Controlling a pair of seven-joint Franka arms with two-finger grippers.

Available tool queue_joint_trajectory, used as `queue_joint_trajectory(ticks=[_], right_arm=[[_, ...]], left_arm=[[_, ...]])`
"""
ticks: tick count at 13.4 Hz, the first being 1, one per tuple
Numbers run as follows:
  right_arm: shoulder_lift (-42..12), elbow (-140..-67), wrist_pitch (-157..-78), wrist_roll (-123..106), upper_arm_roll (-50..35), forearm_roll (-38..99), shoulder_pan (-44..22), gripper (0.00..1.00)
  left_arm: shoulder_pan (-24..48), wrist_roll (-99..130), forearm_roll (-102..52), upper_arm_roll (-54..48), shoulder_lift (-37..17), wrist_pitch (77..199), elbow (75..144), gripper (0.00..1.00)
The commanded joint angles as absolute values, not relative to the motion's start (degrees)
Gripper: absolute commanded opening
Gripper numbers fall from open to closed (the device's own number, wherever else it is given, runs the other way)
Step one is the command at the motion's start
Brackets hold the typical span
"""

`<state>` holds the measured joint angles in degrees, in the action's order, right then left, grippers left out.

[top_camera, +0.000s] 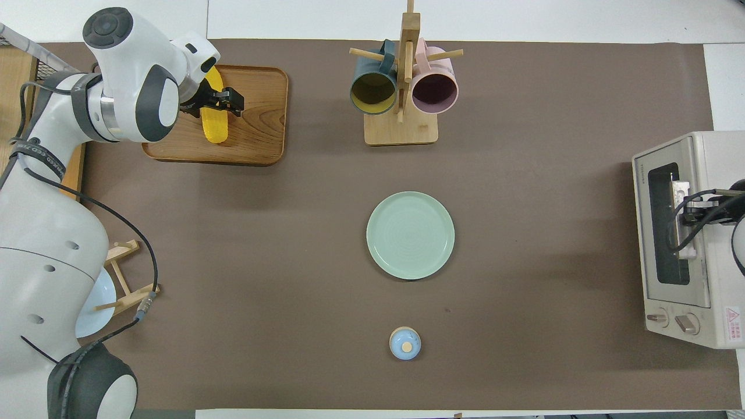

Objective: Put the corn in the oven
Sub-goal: 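Carry the corn with the left gripper while the right gripper opens the oven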

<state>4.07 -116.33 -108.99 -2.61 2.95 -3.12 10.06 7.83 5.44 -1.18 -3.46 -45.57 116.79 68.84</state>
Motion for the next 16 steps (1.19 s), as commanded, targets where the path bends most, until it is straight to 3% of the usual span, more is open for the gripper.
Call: queue_joint_trajectory(ticks=[1, 3, 4, 7, 10, 12, 16], right_arm=[[4.66, -121.11, -112.58, -0.62, 2.46, -1.5, 9.06, 0.0], [4.48, -123.47, -115.82, 1.3, 2.46, -0.88, 6.78, 0.0], [4.4, -124.27, -117.32, 2.54, 2.46, -0.79, 5.03, 0.0], [1.42, -124.98, -121.54, 4.48, 2.37, -0.79, 2.29, 0.0], [-2.1, -126.81, -127.06, 4.39, 2.37, -0.09, 2.02, 0.0], [-2.2, -129.89, -132.43, 4.74, 2.29, 0.52, -0.34, 0.0], [-5.35, -130.52, -135.52, 5.45, 2.2, 1.23, -1.23, 0.0]], left_arm=[[8.52, 5.36, -0.79, -2.72, -46.58, 116.98, 66.97, 0.82], [8.35, 5.45, -0.7, -2.64, -46.58, 116.98, 66.88, 0.22], [8.78, 5.54, -0.53, -2.64, -46.58, 117.07, 66.97, 0.03], [8.26, 5.62, -1.31, -2.46, -45.27, 115.85, 66.88, 0.0], [8.44, 8.6, -6.22, -2.64, -40.18, 111.02, 67.23, 0.0], [9.05, 12.46, -7.56, -2.72, -34.57, 108.82, 70.11, 0.0], [13.78, 23.0, -7.82, -3.08, -22.96, 107.32, 79.87, 0.0]])
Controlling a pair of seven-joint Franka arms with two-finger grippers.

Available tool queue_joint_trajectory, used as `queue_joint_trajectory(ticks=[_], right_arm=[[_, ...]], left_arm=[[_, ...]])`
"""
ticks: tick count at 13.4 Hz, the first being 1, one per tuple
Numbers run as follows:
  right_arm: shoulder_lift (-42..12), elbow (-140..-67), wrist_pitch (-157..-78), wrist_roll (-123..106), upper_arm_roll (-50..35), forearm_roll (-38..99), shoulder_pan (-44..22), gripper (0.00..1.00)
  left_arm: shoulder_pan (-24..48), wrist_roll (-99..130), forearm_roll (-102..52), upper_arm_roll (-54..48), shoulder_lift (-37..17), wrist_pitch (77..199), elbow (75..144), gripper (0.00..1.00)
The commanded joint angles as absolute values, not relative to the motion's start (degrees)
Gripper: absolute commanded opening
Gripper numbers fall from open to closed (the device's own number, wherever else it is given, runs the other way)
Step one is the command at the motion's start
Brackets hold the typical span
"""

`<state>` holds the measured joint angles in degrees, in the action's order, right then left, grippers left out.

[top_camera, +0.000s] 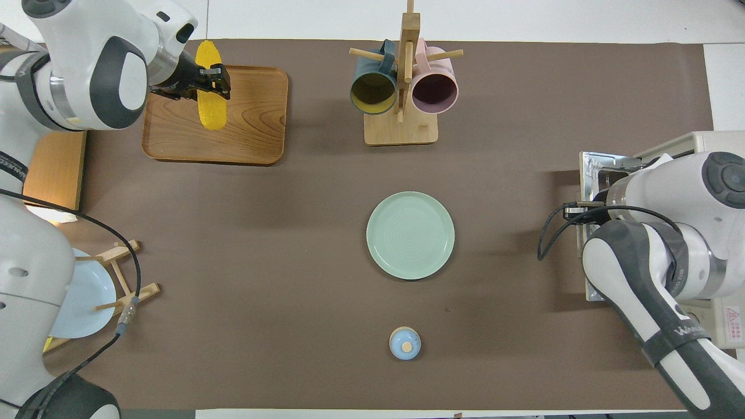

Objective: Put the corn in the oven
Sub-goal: 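Carry the corn with the left gripper while the right gripper opens the oven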

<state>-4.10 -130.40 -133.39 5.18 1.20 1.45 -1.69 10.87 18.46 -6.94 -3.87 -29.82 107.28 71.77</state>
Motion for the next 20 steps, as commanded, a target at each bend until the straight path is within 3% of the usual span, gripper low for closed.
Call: queue_joint_trajectory(ticks=[1, 4, 9, 14, 15, 16, 18, 20], right_arm=[[-5.71, -130.52, -135.61, 5.62, 2.2, 1.23, -1.23, 0.0], [-5.71, -130.52, -135.62, 6.67, 2.2, 2.71, -2.63, 0.0], [-6.06, -129.56, -135.45, 7.29, 2.11, 6.59, -5.27, 0.0], [-7.47, -116.21, -120.88, 7.56, 2.29, 6.42, -6.42, 0.0], [-7.21, -114.54, -117.89, 7.65, 2.29, 6.42, -6.42, 0.12], [-7.03, -113.13, -115.77, 7.56, 2.37, 6.33, -6.33, 0.32], [-7.21, -110.23, -112.6, 7.12, 2.37, 5.54, -6.07, 0.6], [-7.29, -108.38, -109.96, 7.03, 2.29, 5.54, -6.06, 0.62]], left_arm=[[15.89, 24.77, -7.82, -3.08, -20.94, 105.75, 81.46, 0.0], [23.61, 31.17, -7.82, -3.08, -16.1, 105.46, 89.0, 0.0], [36.09, 43.29, -7.82, -3.08, -10.55, 121.69, 104.39, 0.0], [43.59, 48.34, -7.73, -2.9, -16.42, 133.13, 106.35, 0.0], [44.29, 48.34, -7.56, -2.9, -17.65, 133.68, 106.17, 0.0], [45.34, 48.6, -7.47, -2.9, -19.58, 134.99, 105.91, 0.0], [46.49, 49.48, -7.3, -2.9, -21.87, 138.77, 105.82, 0.0], [46.58, 49.48, -7.12, -2.9, -22.41, 138.96, 105.91, 0.0]])
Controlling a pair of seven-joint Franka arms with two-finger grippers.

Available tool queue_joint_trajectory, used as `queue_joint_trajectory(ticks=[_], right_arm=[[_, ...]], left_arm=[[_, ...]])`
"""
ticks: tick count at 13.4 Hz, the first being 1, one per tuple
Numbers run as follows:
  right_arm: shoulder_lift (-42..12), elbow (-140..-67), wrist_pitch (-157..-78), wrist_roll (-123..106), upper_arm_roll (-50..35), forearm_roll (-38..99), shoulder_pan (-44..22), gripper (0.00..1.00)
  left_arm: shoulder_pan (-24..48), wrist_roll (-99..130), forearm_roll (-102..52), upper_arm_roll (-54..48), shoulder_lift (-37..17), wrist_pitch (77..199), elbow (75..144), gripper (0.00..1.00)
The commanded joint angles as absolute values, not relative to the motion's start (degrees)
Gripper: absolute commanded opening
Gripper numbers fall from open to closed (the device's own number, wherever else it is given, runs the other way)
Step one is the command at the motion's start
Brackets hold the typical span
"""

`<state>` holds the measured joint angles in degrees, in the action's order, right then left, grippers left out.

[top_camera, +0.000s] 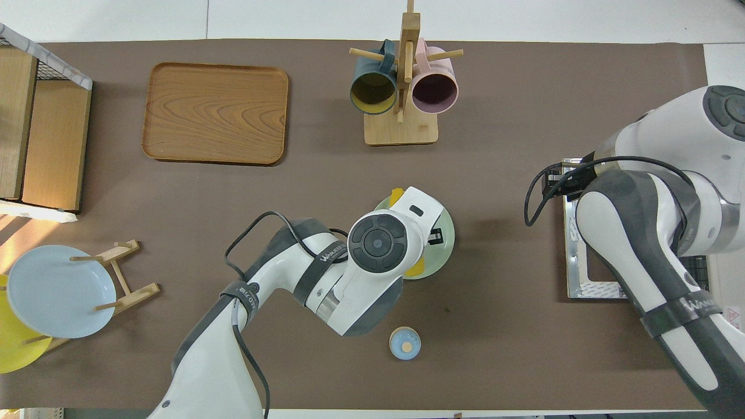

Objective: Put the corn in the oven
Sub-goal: 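Lower the corn onto the green plate while the right gripper reaches the plate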

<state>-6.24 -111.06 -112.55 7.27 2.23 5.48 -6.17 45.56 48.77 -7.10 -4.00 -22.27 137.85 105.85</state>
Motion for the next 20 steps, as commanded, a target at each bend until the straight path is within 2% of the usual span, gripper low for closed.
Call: queue_joint_trajectory(ticks=[1, 3, 4, 5, 7, 9, 11, 13, 16, 19, 20], right_arm=[[-7.29, -107.59, -109.08, 7.03, 2.29, 5.45, -6.33, 0.63], [-7.47, -106.79, -108.37, 6.68, 2.29, 5.45, -6.33, 0.78], [-7.56, -106.61, -108.2, 5.81, 2.29, 5.45, -6.33, 0.89], [-7.56, -106.52, -108.11, 5.19, 2.29, 5.45, -6.33, 0.96], [-7.56, -106.52, -108.02, 5.19, 2.2, 5.45, -6.42, 0.97], [-7.56, -106.52, -108.19, 5.1, 2.11, 5.45, -6.5, 1.0], [-7.56, -106.26, -108.11, 5.18, 1.67, 5.71, -6.94, 1.0], [-7.56, -106.0, -108.63, 6.58, 0.88, 5.89, -10.09, 1.0], [-7.82, -104.86, -110.12, 16.66, 0.88, 5.71, -18.16, 1.0], [-11.07, -102.84, -114.42, 27.66, 0.97, 5.1, -28.89, 1.0], [-13.68, -101.0, -116.09, 30.12, 0.97, 3.88, -32.22, 1.0]], left_arm=[[46.58, 49.57, -7.12, -2.9, -22.41, 138.96, 106.08, 0.0], [46.41, 49.57, -7.12, -2.81, -22.41, 138.61, 106.08, 0.0], [46.06, 49.48, -7.12, -2.81, -22.41, 138.34, 106.08, 0.23], [45.79, 49.48, -7.03, -2.73, -22.41, 138.17, 106.08, 0.99], [45.53, 49.22, -6.94, -1.85, -21.45, 136.94, 106.0, 1.0], [44.13, 48.08, -6.94, -0.35, -17.34, 132.47, 105.82, 1.0], [39.66, 44.41, -6.86, -0.35, -12.94, 126.51, 104.86, 1.0], [34.83, 40.01, -6.86, -0.35, -10.73, 119.66, 102.41, 1.0], [27.1, 31.85, -5.55, -0.26, -9.24, 112.69, 98.8, 1.0], [17.43, 19.9, -5.45, -0.26, -6.07, 109.0, 98.7, 1.0], [14.88, 16.64, -5.45, -0.26, -5.11, 107.33, 98.7, 1.0]])
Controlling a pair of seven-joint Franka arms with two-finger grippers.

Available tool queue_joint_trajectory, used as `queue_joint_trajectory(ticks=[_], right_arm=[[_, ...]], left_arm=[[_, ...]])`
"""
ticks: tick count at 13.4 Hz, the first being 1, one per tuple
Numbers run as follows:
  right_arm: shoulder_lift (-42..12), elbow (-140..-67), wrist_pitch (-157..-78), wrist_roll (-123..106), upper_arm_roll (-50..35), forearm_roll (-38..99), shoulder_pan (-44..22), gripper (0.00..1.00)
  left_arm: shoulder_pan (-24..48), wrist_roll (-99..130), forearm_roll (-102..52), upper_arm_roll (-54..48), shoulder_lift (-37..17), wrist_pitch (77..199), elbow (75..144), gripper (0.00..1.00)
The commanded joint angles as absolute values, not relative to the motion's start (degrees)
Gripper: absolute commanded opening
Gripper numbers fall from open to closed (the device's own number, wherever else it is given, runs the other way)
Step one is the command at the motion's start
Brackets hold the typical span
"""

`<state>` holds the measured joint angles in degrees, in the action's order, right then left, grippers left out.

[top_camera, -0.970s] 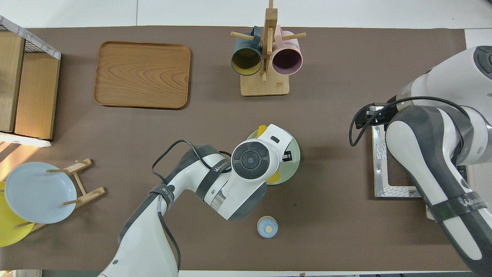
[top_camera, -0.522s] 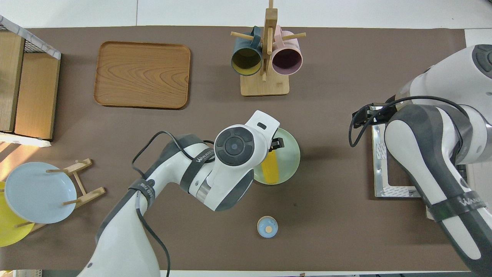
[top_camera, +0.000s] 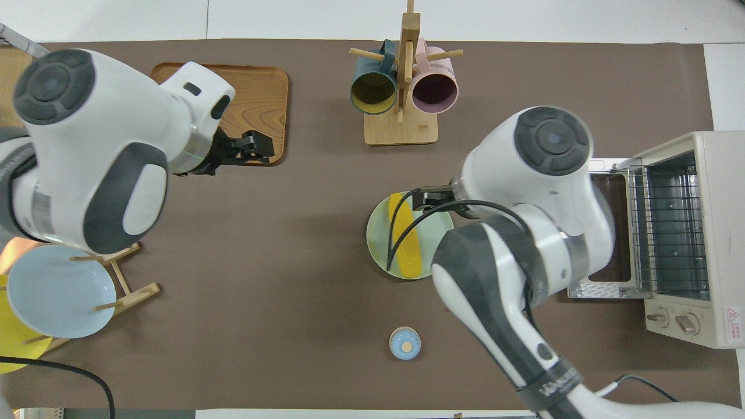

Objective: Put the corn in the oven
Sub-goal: 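Lift the plate with the right gripper while the left gripper withdraws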

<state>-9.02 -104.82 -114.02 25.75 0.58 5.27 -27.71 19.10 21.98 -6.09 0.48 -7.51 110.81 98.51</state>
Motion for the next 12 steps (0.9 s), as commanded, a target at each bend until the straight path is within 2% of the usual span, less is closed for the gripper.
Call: queue_joint_trajectory(ticks=[1, 4, 7, 10, 12], right_arm=[[-16.5, -98.9, -116.54, 32.32, 0.97, 2.39, -34.87, 1.0], [-23.19, -98.26, -123.89, 36.73, 0.88, -1.58, -39.72, 0.99], [-24.44, -100.36, -126.73, 36.13, 0.88, -2.89, -39.82, 0.64], [-22.95, -107.45, -133.38, 36.04, 0.88, -3.69, -39.72, 0.58], [-22.41, -109.68, -134.91, 36.12, 0.88, -3.69, -39.81, 0.53]], left_arm=[[12.77, 13.91, -5.45, -0.26, -4.23, 106.1, 98.7, 1.0], [8.1, 6.78, -5.27, -0.18, -2.37, 98.82, 96.69, 1.0], [7.03, 5.45, -1.94, -0.35, -2.29, 92.91, 94.39, 1.0], [7.29, 5.45, -1.93, -0.35, -1.23, 93.34, 96.06, 1.0], [7.73, 5.54, -1.93, -0.35, -1.49, 93.78, 95.54, 1.0]])
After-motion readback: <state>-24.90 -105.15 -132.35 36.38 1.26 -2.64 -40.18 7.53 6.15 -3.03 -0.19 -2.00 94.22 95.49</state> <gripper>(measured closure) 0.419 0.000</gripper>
